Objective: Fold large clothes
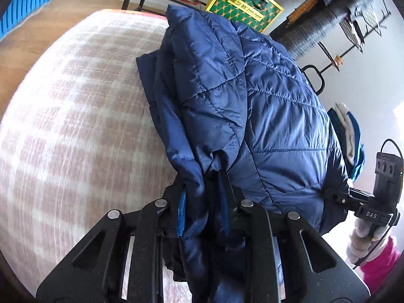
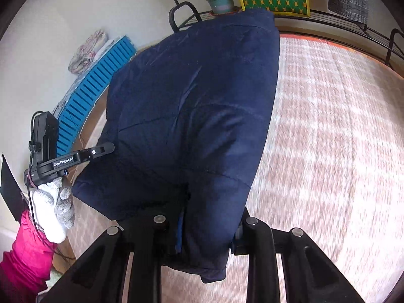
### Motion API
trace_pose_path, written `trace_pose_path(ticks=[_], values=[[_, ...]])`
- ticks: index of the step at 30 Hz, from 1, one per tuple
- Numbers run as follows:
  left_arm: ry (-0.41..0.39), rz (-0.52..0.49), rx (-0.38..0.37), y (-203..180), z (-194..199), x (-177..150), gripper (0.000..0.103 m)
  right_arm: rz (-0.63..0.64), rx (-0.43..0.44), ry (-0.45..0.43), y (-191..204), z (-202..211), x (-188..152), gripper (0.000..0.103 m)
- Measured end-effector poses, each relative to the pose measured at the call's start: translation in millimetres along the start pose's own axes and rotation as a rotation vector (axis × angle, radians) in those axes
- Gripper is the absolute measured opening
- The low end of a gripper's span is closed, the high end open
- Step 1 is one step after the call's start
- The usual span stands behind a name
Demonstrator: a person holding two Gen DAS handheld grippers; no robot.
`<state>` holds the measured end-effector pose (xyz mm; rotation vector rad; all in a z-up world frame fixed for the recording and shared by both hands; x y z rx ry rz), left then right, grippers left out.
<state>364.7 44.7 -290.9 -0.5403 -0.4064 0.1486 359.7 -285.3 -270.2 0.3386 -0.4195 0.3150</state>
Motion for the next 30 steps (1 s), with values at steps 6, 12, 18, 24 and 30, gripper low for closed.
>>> trace_pose_path(ticks=[6,12,18,24,30], values=[[-0.145,-0.038,0.08,-18.7,46.2,13.4,0.036,0.072,-0.1,-0.024,8.5,22.5,-6.9,0.046],[-0.261,-0.187,0.066,-71.8,48.2,69.3,0.036,0.176,-0.223,-0.262,16.9,63.7,35.3,0.064],[-0.176,-0.194,0.152,-73.4,-26.8,102.2,0.036,0.128,-0.195,-0.254,8.6,7.5,66.6,0.04],[-0.151,-0.161,0.192,-47.0,-64.3,110.1,0.04,0.097,-0.181,-0.171,-16.8,-39.6,40.0,0.041],[-0.092,-0.023,0.007,-15.9,-15.7,115.1,0.07,0.137,-0.117,-0.197,-20.5,-7.3,40.3,0.057]])
Point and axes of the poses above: each gripper's, at about its wrist camera, not at the fingertips, and z roughly against the way its jaws point, y to its left, x to its top, the point moved 1 cm from there along -z, roughly the way its jaws point, and after that the axes turned 11 degrees about z, right-handed, at the moved point
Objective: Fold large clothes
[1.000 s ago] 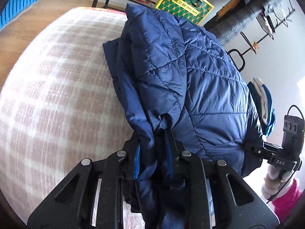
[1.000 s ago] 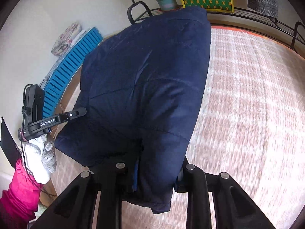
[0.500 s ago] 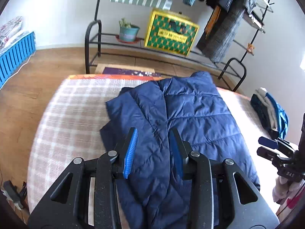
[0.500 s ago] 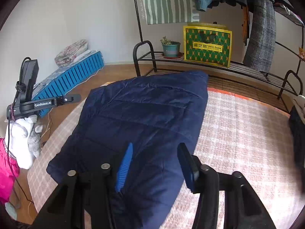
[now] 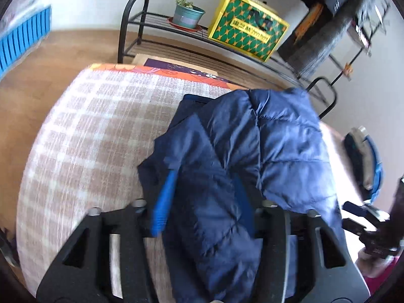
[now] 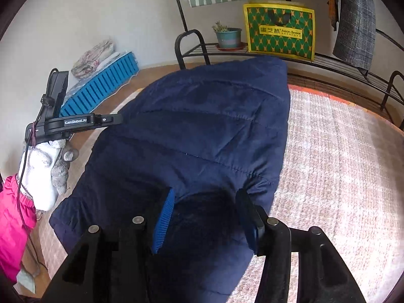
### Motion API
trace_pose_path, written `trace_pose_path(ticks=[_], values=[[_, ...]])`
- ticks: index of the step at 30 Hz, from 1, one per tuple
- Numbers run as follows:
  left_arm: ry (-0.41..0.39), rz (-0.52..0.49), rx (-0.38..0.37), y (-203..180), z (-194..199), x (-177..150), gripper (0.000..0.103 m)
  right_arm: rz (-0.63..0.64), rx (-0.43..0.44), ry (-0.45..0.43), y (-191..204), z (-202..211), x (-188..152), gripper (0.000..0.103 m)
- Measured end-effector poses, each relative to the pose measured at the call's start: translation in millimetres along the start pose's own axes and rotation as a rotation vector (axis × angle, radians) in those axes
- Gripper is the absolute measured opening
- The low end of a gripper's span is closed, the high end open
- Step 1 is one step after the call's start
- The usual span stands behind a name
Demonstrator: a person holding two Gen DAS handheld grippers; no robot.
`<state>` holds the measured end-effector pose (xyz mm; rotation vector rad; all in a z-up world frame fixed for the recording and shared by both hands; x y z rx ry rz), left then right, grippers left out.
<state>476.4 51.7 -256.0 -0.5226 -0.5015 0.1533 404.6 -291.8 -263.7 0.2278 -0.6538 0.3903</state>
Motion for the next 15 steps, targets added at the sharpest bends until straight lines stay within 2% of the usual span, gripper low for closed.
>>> trace_pose_path(ticks=[1,2,4,6,8,13,15], values=[[0.004,0.053,-0.04,12.2,10.0,0.7,0.077,0.005,0.003,-0.025,-4.2,8.8,-1.6,0.067],[0.014,0.112,-0.089,25.4,18.9,0.5,0.077,0.004,0.019,-0.058,-9.2,17.4,-3.6,0.079],[0.056,0.232,-0.181,50.5,27.8,-0.8,0.077,-0.025,0.073,-0.124,-21.4,31.0,-8.6,0.09],[0.1,0.331,-0.25,71.6,28.8,-2.0,0.077,-0.071,0.105,-0.143,-34.4,36.5,-12.3,0.093],[0.126,0.389,-0.298,86.8,24.9,-5.0,0.077,-0.115,0.112,-0.134,-47.3,35.8,-14.5,0.093],[0.184,0.48,-0.379,102.0,1.7,-11.2,0.077,-0.206,0.162,-0.074,-71.3,12.8,-17.9,0.093],[0.188,0.484,-0.397,101.0,-5.8,-11.3,0.077,-0.242,0.191,-0.053,-79.0,2.3,-19.5,0.093]])
Point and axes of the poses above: each gripper's, at about its wrist camera, not at the fingertips, and z roughly against the way its jaws point, y to its left, x to its top, the point moved 1 cm from there along -z, roughly the way its jaws point, and after that the axes turned 11 degrees about z, right-handed, at the moved point
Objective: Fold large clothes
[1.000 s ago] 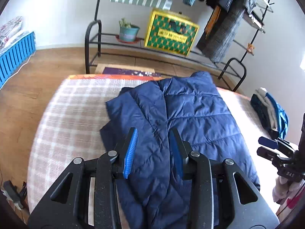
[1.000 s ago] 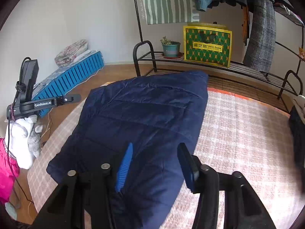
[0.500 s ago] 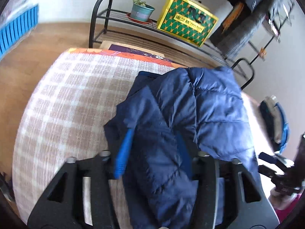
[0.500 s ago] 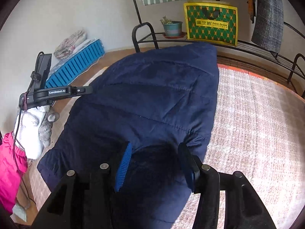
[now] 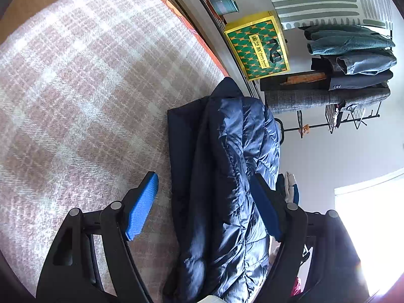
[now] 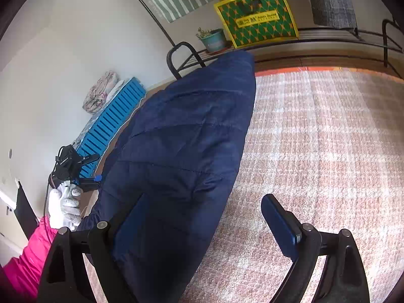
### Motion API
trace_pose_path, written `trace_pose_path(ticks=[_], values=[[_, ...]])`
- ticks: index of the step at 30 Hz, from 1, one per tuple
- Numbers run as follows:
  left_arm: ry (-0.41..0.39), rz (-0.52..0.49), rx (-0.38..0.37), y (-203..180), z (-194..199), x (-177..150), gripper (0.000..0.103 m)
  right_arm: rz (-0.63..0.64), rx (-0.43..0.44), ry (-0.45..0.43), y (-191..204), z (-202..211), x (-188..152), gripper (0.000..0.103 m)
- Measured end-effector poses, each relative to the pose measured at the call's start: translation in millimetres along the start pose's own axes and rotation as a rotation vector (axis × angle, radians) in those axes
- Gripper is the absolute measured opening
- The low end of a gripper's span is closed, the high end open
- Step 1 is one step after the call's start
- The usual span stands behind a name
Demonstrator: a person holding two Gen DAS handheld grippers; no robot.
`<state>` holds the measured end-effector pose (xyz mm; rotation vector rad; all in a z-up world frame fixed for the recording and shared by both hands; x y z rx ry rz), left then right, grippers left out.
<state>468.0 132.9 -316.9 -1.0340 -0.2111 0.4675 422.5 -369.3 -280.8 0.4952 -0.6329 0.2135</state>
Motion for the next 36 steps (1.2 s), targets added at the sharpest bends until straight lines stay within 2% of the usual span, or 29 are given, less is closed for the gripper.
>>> trace_pose_path(ticks=[5,10,13,17,18,19,21,23,24,26,27,29,31,36], values=[[0.025,-0.009,-0.025,4.4,-20.6,3.8,0.077,-0.086,0.056,0.015,-18.6,-18.7,-5.5,0.091],[0.042,-0.022,-0.102,1.0,-28.3,12.0,0.077,-0.111,0.121,-0.007,-26.0,-26.1,-6.3,0.089],[0.049,-0.081,-0.075,-8.7,-36.2,10.8,0.077,-0.127,0.171,-0.021,-27.0,-31.1,-4.0,0.089],[0.026,-0.15,0.006,-22.1,-49.4,7.4,0.075,-0.106,0.207,-0.017,-17.0,-43.6,2.9,0.081],[0.019,-0.153,0.019,-25.0,-52.4,7.5,0.069,-0.1,0.201,-0.01,-12.3,-47.2,4.0,0.079],[0.02,-0.15,0.033,-26.2,-56.4,7.4,0.061,-0.095,0.193,-0.01,-6.8,-48.6,5.0,0.079],[0.004,-0.156,0.077,-29.6,-62.3,4.9,0.052,-0.095,0.174,-0.006,0.5,-55.8,11.7,0.079],[-0.028,-0.209,0.135,-37.4,-62.8,-2.7,0.043,-0.087,0.136,0.019,5.9,-59.1,12.7,0.066],[-0.044,-0.23,0.151,-39.8,-61.7,-7.6,0.038,-0.085,0.111,0.03,7.3,-60.0,15.1,0.063],[-0.083,-0.283,0.199,-49.1,-58.6,-18.3,0.03,-0.072,0.077,0.045,11.7,-55.7,12.8,0.047],[-0.098,-0.308,0.22,-53.8,-57.2,-23.2,0.026,-0.065,0.058,0.049,15.5,-52.8,12.6,0.044],[-0.133,-0.367,0.274,-67.2,-53.7,-36.1,0.022,-0.029,0.001,0.059,27.3,-45.8,14.9,0.033],[-0.157,-0.416,0.311,-79.6,-50.6,-49.2,0.018,0.031,-0.067,0.074,42.9,-36.9,17.1,0.027],[-0.141,-0.475,0.329,-99.5,-40.7,-83.3,0.015,0.18,-0.218,0.115,78.3,-6.1,11.1,0.021]])
Point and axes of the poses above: each gripper's, at about its wrist camera, not at the fingertips, and z roughly against the way its jaws point, y to its left, x to its top, the point moved 1 cm from there along -z, roughly the way its jaws point, and after that the axes turned 11 degrees about z, right-handed, at the moved point
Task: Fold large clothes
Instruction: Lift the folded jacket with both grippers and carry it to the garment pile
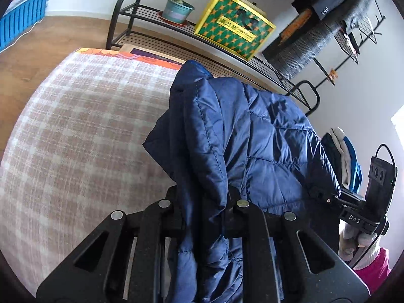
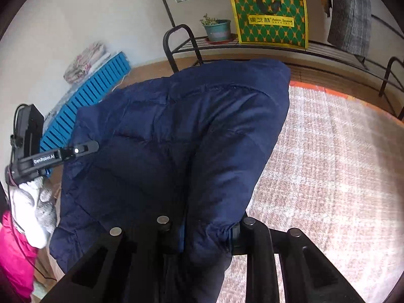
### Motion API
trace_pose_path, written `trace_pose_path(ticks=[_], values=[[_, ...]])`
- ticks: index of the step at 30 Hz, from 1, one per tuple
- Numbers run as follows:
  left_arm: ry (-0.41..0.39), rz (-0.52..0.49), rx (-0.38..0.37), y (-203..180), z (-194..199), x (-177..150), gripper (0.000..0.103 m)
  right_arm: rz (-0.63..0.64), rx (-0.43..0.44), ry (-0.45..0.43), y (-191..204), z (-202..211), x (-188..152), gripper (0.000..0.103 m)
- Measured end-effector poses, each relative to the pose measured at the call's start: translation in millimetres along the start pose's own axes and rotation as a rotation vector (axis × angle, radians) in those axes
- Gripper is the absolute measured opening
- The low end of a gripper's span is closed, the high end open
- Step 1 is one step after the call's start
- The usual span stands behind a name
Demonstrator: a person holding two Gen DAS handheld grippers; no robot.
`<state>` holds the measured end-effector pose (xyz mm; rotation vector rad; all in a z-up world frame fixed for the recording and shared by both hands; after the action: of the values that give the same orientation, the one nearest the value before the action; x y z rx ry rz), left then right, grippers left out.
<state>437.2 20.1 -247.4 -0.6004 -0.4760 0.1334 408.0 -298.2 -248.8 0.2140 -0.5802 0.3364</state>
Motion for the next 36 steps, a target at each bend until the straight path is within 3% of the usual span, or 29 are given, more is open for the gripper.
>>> trace_pose_path(ticks=[9,19,28,36], values=[[0.033,-0.114,-0.009,-62.5,36.3,-63.7,0.013,0.134,-0.178,0.026,18.2,75.4,-32.2,0.019],[0.036,-0.234,-0.049,-145.4,65.5,-114.4,0.012,0.2,-0.329,-0.035,16.3,171.8,-72.8,0.018],[0.027,-0.356,-0.102,-239.5,66.6,-153.3,0.012,0.171,-0.394,-0.095,-23.7,241.4,-106.7,0.018],[0.077,-0.386,-0.225,-338.6,19.0,-181.7,0.012,0.111,-0.47,-0.099,-97.3,298.3,-137.9,0.018]])
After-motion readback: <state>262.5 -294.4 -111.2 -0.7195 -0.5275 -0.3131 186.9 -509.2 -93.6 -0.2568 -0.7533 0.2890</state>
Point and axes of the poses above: each gripper's, at about its wrist camera, not at the fingertips, and z roughly against the way its jaws point, y to its left, x to its top, the point moved 1 cm from there along -z, roughly the way its jaws point, and after that the axes turned 11 degrees about z, right-handed, at the moved point
